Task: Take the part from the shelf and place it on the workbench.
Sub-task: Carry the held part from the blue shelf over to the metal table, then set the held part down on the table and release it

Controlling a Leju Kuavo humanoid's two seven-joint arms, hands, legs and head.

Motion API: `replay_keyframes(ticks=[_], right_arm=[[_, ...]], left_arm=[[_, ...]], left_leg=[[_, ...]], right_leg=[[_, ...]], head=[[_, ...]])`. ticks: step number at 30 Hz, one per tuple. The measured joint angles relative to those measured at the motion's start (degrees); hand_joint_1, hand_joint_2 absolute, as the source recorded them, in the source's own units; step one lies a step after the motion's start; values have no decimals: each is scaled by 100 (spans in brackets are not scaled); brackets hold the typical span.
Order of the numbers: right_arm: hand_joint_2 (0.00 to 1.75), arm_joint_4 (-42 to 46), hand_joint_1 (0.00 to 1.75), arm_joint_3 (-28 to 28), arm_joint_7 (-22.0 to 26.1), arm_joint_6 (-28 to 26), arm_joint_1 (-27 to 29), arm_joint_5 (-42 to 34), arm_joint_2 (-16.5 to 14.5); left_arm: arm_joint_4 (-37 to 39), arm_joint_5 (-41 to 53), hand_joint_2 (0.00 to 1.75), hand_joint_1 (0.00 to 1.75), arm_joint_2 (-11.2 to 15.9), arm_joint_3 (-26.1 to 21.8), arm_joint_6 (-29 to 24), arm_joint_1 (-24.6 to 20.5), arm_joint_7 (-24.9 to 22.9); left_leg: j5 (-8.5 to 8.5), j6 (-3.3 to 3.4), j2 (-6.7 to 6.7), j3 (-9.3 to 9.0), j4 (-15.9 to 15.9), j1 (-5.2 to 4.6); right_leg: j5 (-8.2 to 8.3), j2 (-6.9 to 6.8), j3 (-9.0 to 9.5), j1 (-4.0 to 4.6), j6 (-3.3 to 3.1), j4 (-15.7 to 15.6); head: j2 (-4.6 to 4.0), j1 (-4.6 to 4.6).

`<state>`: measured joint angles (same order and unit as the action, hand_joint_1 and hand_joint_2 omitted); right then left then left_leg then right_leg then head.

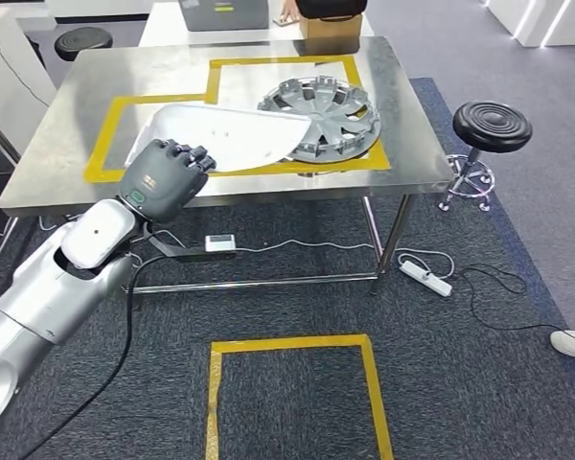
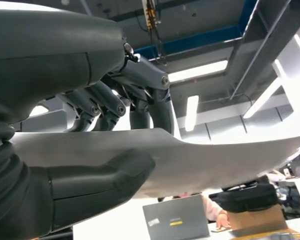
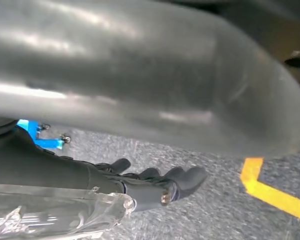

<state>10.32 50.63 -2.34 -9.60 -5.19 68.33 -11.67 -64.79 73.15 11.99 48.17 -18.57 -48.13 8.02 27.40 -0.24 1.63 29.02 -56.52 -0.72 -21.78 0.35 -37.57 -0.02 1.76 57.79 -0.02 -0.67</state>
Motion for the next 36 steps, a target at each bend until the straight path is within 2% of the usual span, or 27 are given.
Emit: replay_keyframes(ticks=[2, 3, 4, 6, 7, 8, 9, 10, 12, 13, 14, 17, 19, 20, 22, 23, 24, 25, 26, 27, 28, 29, 30, 32, 33, 35, 36], right_arm=[[0, 1, 0, 5, -1, 0, -16, 1, -1], [0, 2, 0, 6, 1, 0, -24, 2, -2], [0, 2, 0, 7, 2, 0, -31, 3, -2], [0, 2, 0, 10, 3, 0, -43, 4, -2], [0, 2, 0, 11, 2, 0, -41, 4, -2], [0, 2, 0, 13, 2, 0, -33, 4, -2], [0, 2, 0, 14, 1, 0, -25, 4, -2], [0, 2, 0, 16, 1, 0, -18, 4, -2], [0, 2, 0, 18, 1, 1, -17, 4, -2], [0, 2, 0, 19, 1, 2, -23, 4, -2], [0, 4, 0, 20, 0, 2, -25, 4, -2], [0, 12, 0, 24, -1, 1, -35, 4, 0], [0, 15, 0, 25, 0, 3, -46, 5, -1], [0, 15, 0, 25, 1, 4, -47, 4, -1], [0, 15, 0, 25, 1, 4, -39, 4, -1], [0, 15, 0, 25, 1, 4, -30, 4, 0], [0, 15, 0, 26, 1, 4, -21, 4, 0], [0, 15, 0, 26, 1, 3, -14, 4, 0], [0, 15, 0, 27, 1, 3, -9, 4, 0], [0, 14, 0, 27, 1, 2, 0, 4, 0], [0, 14, 0, 27, 1, 3, 3, 6, 0], [0, 14, 0, 28, 1, 2, 5, 8, -1], [0, 15, 0, 28, 2, 1, 3, 12, -1], [0, 19, 0, 31, 3, -3, -18, 18, -2], [0, 21, 0, 31, 5, -4, -32, 20, -2], [0, 23, 0, 32, 7, -4, -57, 22, -3], [0, 23, 0, 32, 7, -3, -62, 23, -2]], left_arm=[[-1, -3, 175, 175, 1, -18, -4, -20, 1], [-1, -5, 175, 175, 0, -22, -8, -31, 1], [-1, -8, 175, 175, -4, -21, -12, -34, 1], [-1, -10, 175, 175, -8, -15, -17, -20, 1], [-1, -10, 175, 175, -7, -12, -17, -2, 1], [-1, -10, 175, 175, -4, -12, -18, 15, 1], [-1, -11, 175, 175, -2, -13, -19, 25, 1], [-1, -11, 175, 175, -1, -13, -19, 29, 1], [0, -15, 175, 175, 5, -15, -22, 20, 1], [0, -17, 175, 175, 9, -15, -25, 18, 1], [0, -19, 175, 175, 13, -15, -27, 18, 1], [-3, -25, 175, 175, 14, -21, -34, 15, 1], [-4, -27, 175, 175, 18, -26, -38, 3, 1], [-3, -27, 175, 175, 20, -26, -39, 1, 1], [-3, -26, 175, 175, 13, -17, -40, 18, 1], [-3, -26, 175, 175, 12, -13, -40, 33, 1], [-3, -26, 175, 175, 13, -10, -40, 44, 1], [-3, -26, 175, 175, 13, -10, -40, 47, 1], [-3, -26, 175, 175, 12, -10, -40, 45, 1], [-2, -26, 175, 175, 11, -8, -41, 38, 1], [-1, -26, 175, 175, 8, -4, -41, 31, 1], [0, -26, 175, 175, 4, -2, -42, 27, 1], [1, -26, 175, 175, 1, -3, -44, 21, 1], [-1, -26, 175, 175, -1, -20, -48, -5, 1], [-1, -26, 175, 175, 1, -29, -53, -22, 1], [-1, -27, 175, 175, 1, -34, -61, -32, 1], [-1, -27, 175, 175, 2, -32, -64, -20, 1]], left_leg=[[14, -58, -22, -31, -119, 6], [44, -89, -44, 53, -289, 11], [115, -123, -67, 216, -560, 19], [379, -182, -87, 718, -1251, 40], [504, -197, -88, 952, -1493, 51], [546, -203, -89, 1113, -1577, 60], [469, -201, -90, 1183, -1484, 65], [258, -193, -95, 1160, -1220, 68], [-365, -164, -146, 997, -456, 68], [-585, -145, -176, 927, -163, 65], [-708, -121, -195, 889, 22, 64], [-682, -7, -161, 788, 113, 73], [-627, 77, -148, 678, 117, 74], [-579, 105, -141, 634, 119, 70], [-474, 131, -119, 534, 117, 57], [-413, 132, -104, 469, 116, 52], [-345, 129, -92, 387, 115, 47], [-271, 122, -84, 293, 114, 43], [-192, 112, -81, 199, 115, 40], [-110, 97, -79, 111, 103, 31], [-31, 77, -71, 44, 92, 20], [49, 48, -63, -13, 91, 11], [87, 13, -55, -56, 63, 5], [98, -51, -52, -83, -30, 8], [50, -81, -61, -11, -200, 12], [79, -141, -79, 368, -779, 30], [186, -173, -85, 630, -1113, 44]], right_leg=[[-49, 16, 134, -8, -75, -19], [-76, 15, 201, -16, -105, -19], [-105, 15, 261, -26, -123, -22], [-198, 13, 355, -39, -134, -22], [-248, 15, 402, -45, -132, -22], [-300, 18, 459, -50, -126, -22], [-354, 20, 526, -55, -118, -22], [-410, 21, 602, -59, -105, -22], [-531, 22, 723, -54, -61, -20], [-592, 21, 771, -44, -30, -30], [-631, 18, 825, -32, 5, -36], [-646, 1, 897, -22, 105, 51], [-720, -3, 646, -28, 142, 492], [-821, -3, 410, -31, 151, 845], [-1128, -2, -96, -29, 165, 1474], [-1244, -2, -270, -27, 167, 1591], [-1259, -2, -362, -23, 164, 1529], [-1139, -2, -379, -19, 151, 1305], [-849, -2, -341, -14, 131, 962], [-457, -2, -296, -7, 105, 556], [-133, -5, -237, -1, 75, 261], [106, -6, -193, 10, 46, 67], [189, -10, -162, 19, 7, -21], [143, -7, -67, 16, -64, -20], [108, -6, -19, 3, -97, -30], [27, -1, 80, -18, -135, -38], [-28, 0, 129, -23, -145, -38]], head=[[-1, -22], [-1, -26], [-1, -33], [-1, -41], [-1, -43], [-1, -45], [-1, -45], [-1, -44], [-1, -48], [-1, -51], [-1, -57], [-1, -53], [-1, -40], [0, -36], [-1, -15], [-1, -9], [-1, -3], [-1, 3], [0, 8], [0, 15], [-1, 16], [-1, 18], [-1, 15], [-1, 11], [-1, -3], [-1, -24], [-1, -34]])
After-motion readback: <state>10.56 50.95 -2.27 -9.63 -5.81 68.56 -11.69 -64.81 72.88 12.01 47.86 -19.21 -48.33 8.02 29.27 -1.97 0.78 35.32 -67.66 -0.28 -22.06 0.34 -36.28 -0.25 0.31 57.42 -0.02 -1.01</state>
